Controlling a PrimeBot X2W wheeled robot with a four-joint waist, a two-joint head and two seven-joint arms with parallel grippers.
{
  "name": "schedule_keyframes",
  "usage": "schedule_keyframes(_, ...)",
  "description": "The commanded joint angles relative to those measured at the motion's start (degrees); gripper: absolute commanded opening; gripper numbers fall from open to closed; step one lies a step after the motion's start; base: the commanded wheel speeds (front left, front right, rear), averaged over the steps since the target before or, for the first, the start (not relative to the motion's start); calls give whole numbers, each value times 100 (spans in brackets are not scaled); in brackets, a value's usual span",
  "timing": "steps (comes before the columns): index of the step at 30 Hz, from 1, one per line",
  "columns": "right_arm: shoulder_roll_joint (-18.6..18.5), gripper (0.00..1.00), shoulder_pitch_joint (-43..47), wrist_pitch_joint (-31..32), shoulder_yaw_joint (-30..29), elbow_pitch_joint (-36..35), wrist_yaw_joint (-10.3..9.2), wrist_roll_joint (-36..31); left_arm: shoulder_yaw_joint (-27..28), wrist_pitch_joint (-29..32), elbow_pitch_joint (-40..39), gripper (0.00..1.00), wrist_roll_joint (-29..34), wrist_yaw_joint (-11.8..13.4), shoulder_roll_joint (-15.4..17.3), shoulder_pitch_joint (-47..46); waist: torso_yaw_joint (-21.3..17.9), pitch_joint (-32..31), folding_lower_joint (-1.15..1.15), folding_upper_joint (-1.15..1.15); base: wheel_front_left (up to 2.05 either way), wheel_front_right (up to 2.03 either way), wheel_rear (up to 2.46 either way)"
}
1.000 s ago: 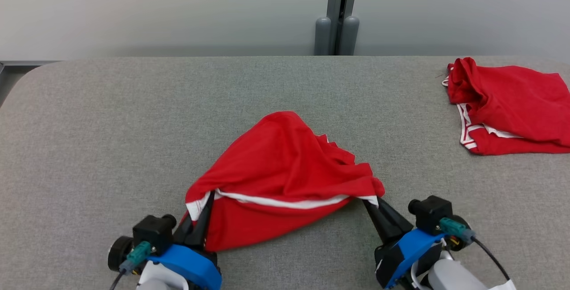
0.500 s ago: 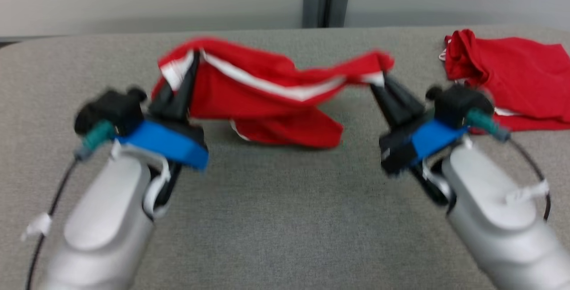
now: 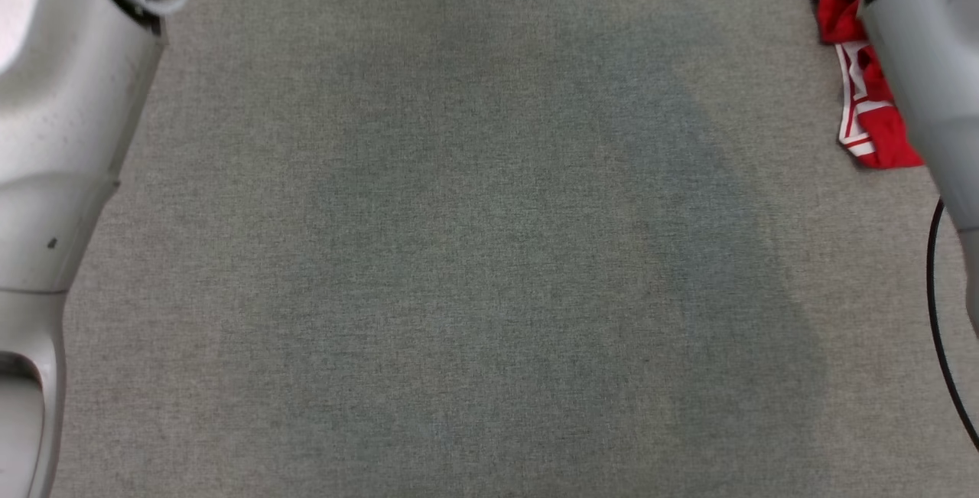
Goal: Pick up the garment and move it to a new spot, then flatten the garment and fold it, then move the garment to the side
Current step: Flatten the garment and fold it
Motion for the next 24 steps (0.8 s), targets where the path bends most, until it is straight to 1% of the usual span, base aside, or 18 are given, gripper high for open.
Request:
schedule_keyframes(1,49,0,-183,-42,6,189,1,52,-123,-54,94,0,-113,-8,-36,-204,50,102,-2,-2,0,0,0)
schedule_keyframes(4,119,0,-291,-61,109,489,1,100,-337,-96,250,0,-282,-8,-48,-279,39,158,-2,-2,0,0,0)
schedule_keyframes(7,180,0,-25,-86,261,707,1,206,-499,-117,333,0,-354,-8,0,34,14,195,-2,-2,0,0,0)
schedule_keyframes(10,167,0,353,-98,490,737,1,229,-439,-120,174,0,-288,-8,16,531,0,213,-2,-2,0,0,0)
schedule_keyframes(14,53,0,1104,-98,532,438,1,269,-164,-122,-145,0,-85,-8,-2,1529,6,161,-2,-2,0,0,0)
schedule_keyframes(18,-82,0,2028,-99,514,78,2,248,255,-123,-538,0,146,-8,-142,2635,32,-19,-2,-2,0,0,0)
schedule_keyframes(24,-204,0,3414,-100,328,-593,1,255,541,-123,-1090,0,508,-8,-304,4162,28,-383,-2,-2,0,0,0)
